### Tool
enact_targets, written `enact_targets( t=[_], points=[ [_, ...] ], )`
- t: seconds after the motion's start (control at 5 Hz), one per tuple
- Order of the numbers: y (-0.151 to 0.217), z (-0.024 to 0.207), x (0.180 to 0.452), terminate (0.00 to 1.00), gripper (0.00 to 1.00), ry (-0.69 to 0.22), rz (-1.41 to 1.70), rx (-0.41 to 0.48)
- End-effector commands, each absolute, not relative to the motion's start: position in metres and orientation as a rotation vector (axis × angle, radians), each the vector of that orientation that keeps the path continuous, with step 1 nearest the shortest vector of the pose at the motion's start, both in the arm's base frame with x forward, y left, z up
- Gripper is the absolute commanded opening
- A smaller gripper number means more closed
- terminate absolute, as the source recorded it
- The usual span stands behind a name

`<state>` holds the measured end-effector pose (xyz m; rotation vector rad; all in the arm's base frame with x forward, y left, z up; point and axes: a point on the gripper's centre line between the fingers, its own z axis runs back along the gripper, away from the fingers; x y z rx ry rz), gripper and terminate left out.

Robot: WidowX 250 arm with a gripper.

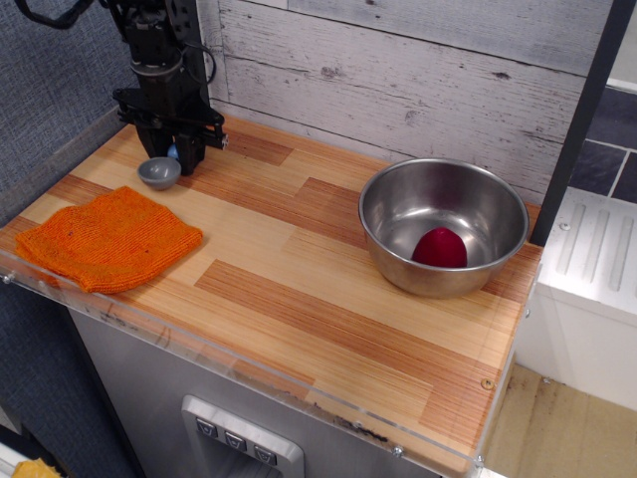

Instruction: Place the spatula on the front edge of the table

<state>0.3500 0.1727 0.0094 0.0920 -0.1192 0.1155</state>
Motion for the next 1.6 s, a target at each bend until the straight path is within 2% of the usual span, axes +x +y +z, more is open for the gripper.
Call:
enact_targets(
  t=[0.0,0.2,0.4,0.6,0.8,1.0,1.2,1.4],
  points=[
    [0.109,0.105,0.335,0.00,0.00,-0.377,0.087,0.052],
    [0.062,0.120,0.313,0.00,0.00,-0.440,0.015,0.010],
    [0.016,0.089,0.294,0.00,0.00,-0.364,-0.079,-0.055],
    [-0.032,0.052,0.277,0.00,0.00,-0.257,-0.140,-0.040],
    [-0.036,0.029,0.261,0.00,0.00,-0.172,-0.140,0.002],
    [-0.039,0.016,0.255,0.00,0.00,-0.132,-0.159,-0.007],
    [-0.045,0.015,0.252,0.00,0.00,-0.119,-0.169,-0.013],
    [-0.044,0.032,0.255,0.00,1.00,-0.157,-0.130,0.009]
  ],
)
